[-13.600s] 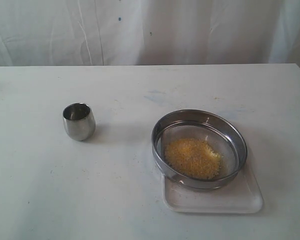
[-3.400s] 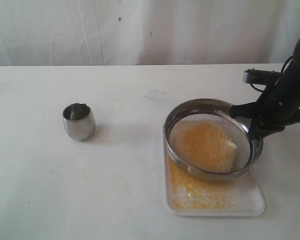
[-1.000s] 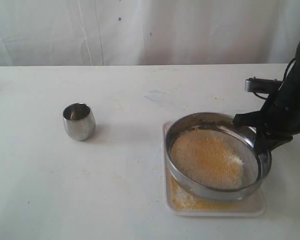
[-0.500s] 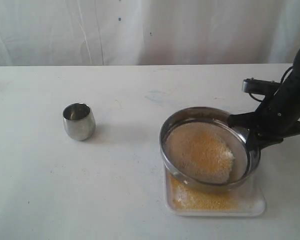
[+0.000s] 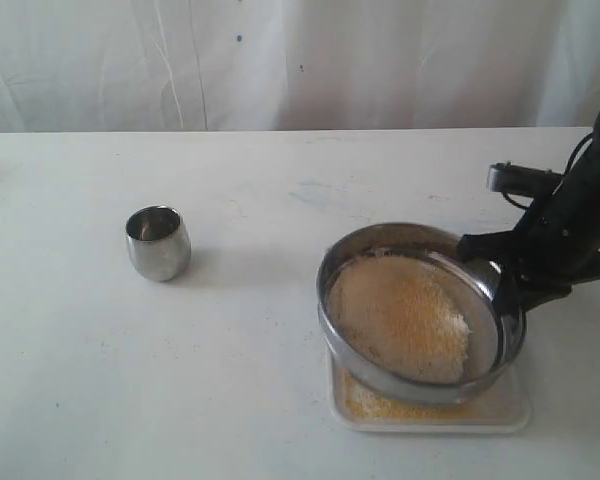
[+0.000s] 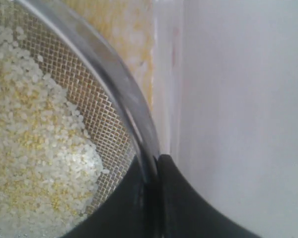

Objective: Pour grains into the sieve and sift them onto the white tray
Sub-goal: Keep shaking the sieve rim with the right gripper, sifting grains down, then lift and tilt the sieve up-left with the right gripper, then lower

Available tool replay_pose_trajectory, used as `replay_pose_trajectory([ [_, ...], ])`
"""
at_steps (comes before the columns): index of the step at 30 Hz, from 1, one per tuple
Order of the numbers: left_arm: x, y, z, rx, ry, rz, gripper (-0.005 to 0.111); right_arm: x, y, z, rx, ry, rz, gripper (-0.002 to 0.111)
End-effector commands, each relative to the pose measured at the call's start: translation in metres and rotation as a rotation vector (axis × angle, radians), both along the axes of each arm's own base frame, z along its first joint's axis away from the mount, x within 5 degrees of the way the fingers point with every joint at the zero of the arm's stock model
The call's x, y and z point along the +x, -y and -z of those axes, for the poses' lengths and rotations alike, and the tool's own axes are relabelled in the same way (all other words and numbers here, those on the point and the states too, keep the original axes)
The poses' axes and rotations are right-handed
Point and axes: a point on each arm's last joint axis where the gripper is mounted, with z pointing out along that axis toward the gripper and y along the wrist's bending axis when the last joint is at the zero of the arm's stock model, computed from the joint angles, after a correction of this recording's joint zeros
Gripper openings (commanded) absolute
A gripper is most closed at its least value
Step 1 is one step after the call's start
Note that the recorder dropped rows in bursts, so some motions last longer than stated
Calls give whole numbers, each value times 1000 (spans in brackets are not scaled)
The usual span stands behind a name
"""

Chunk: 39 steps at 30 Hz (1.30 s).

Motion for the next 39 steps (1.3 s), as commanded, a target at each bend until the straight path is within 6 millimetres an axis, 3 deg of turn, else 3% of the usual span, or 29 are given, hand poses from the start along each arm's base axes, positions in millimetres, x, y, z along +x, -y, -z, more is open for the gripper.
replay_pose_trajectory([
  [1, 0, 0, 0, 5, 7, 0, 0, 9, 1, -9, -5, 128, -5, 0],
  [4, 0, 0, 0, 5, 7, 0, 0, 9, 4, -12, 12, 92, 82, 0],
  [7, 0, 0, 0, 5, 7, 0, 0, -1, 0, -13, 25, 12, 6, 0],
  [13, 0, 0, 0, 5, 7, 0, 0, 16, 2, -19, 10, 174, 91, 0],
  [18, 0, 0, 0, 5, 7, 0, 0, -5, -2, -13, 31, -10, -19, 0],
  [23, 0, 0, 0, 5, 7, 0, 0, 14, 6, -21, 12, 169, 74, 0],
  [25, 0, 0, 0, 5, 7, 0, 0, 9, 6, -23, 33, 92, 94, 0],
  [27, 0, 0, 0, 5, 7, 0, 0, -7, 3, -19, 53, -15, -17, 0],
  [30, 0, 0, 0, 5, 7, 0, 0, 14, 8, -23, 22, 177, 80, 0],
  [31, 0, 0, 0, 5, 7, 0, 0, 14, 7, -24, 35, 159, 123, 0],
  [34, 0, 0, 0, 5, 7, 0, 0, 7, -1, -26, 110, 126, 25, 0],
  [39, 0, 0, 0, 5, 7, 0, 0, 18, 6, -45, 262, 202, 28, 0],
])
